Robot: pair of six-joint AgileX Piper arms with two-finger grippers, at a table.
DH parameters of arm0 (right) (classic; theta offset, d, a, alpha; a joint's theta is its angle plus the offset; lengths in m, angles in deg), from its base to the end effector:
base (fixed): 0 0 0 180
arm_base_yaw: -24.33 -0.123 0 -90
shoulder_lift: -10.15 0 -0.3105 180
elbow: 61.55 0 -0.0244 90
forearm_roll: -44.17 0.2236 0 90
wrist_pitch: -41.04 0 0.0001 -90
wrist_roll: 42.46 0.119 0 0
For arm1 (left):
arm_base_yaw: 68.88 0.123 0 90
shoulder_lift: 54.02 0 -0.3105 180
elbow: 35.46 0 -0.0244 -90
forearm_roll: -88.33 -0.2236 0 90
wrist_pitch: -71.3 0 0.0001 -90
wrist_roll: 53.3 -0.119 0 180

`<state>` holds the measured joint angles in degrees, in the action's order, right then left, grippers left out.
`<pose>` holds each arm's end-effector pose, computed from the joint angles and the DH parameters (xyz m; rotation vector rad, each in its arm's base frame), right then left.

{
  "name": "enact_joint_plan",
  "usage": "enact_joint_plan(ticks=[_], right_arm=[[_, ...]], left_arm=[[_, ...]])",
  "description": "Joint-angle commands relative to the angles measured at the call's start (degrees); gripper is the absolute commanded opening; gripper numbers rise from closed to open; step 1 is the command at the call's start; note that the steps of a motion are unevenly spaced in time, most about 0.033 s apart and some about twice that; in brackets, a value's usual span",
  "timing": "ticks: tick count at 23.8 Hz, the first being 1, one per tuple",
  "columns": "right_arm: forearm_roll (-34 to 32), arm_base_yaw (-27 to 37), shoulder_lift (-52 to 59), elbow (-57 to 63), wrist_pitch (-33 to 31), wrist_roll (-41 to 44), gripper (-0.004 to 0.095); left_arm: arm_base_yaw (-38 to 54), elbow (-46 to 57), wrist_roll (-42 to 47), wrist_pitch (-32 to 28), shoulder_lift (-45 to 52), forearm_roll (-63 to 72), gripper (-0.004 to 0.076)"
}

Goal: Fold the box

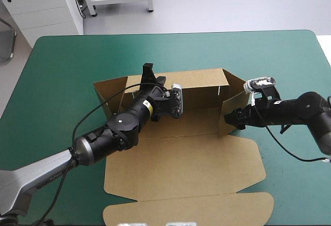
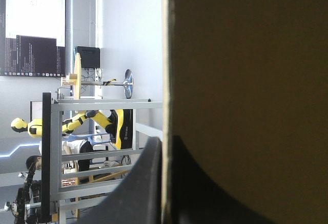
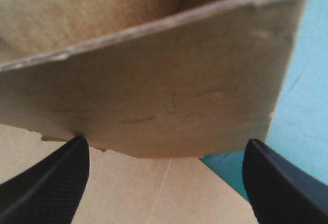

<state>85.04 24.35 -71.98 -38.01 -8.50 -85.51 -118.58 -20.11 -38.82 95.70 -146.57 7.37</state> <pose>0.2352 0.0592 0.3069 -0.4853 2.4198 0.5647 0.2536 -0.2239 0.3470 1.4938 1.2774 0.5926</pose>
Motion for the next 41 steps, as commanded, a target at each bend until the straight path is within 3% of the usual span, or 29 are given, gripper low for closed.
enact_joint_plan(ticks=[1, 4, 8, 12, 14, 19, 21, 24, 26, 31, 35, 37, 39, 41], right_arm=[[10.9, 0.2, 1.5, -0.7, 4.0, -9.7, 0.0751], [15.0, 0.1, 0.7, -0.7, 4.1, -13.3, 0.0751], [14.8, 0.1, -0.2, -0.7, 3.3, -13.5, 0.0751], [14.7, 0.1, -0.1, -0.9, -1.4, -13.8, 0.0728], [14.5, 0.2, 0.2, -1.4, -8.1, -12.3, 0.0602], [12.4, 0.2, 2.0, -4.6, -14.6, -6.0, 0.0259], [10.6, 0.2, 3.2, -6.9, -15.0, -2.5, 0.0215], [5.8, 0.2, 7.0, -12.8, -16.9, 0.5, 0.0261], [0.2, 0.2, 9.6, -18.2, -16.9, 4.7, 0.0236], [-9.3, 0.2, 12.5, -30.1, -14.5, 12.4, -0.0018], [-14.6, 0.2, 12.4, -33.9, -6.5, 17.9, -0.001], [-20.1, 0.2, 12.3, -34.3, -3.9, 21.0, 0.0067], [-25.9, 0.2, 11.7, -34.3, -2.8, 24.6, 0.0262], [-28.3, 0.2, 10.5, -34.3, -3.2, 25.9, 0.0538]], left_arm=[[-0.1, -1.7, 1.0, 0.3, 2.2, -2.1, -0.0008], [-0.1, -1.7, 1.0, 0.1, 2.2, -2.6, -0.0008], [-0.1, -1.7, 1.0, 0.0, 2.2, -2.6, -0.0008], [-0.1, -1.7, 1.0, -0.1, 2.2, -2.6, -0.0008], [-0.1, -1.7, 1.0, -0.1, 2.2, -2.6, -0.0008], [-0.1, -1.7, 1.0, -1.9, 2.4, -2.6, -0.0008], [-0.1, -1.7, 1.0, -3.5, 2.6, -2.5, -0.0008], [-0.1, -1.7, 1.0, -7.3, 3.3, -2.1, -0.0008], [-0.1, -1.7, 1.0, -7.9, 3.4, -2.1, -0.0008], [-0.1, -1.7, 1.0, -7.5, 3.4, -2.1, -0.0008], [-0.1, -1.7, 1.0, -7.6, 3.4, -2.1, -0.0008], [-0.1, -1.7, 1.0, -7.4, 3.4, -2.2, -0.0008], [-0.1, -1.7, 0.9, -7.5, 3.4, -3.1, -0.0008], [-0.1, -1.7, 0.7, -7.7, 3.4, -3.9, -0.0008]])
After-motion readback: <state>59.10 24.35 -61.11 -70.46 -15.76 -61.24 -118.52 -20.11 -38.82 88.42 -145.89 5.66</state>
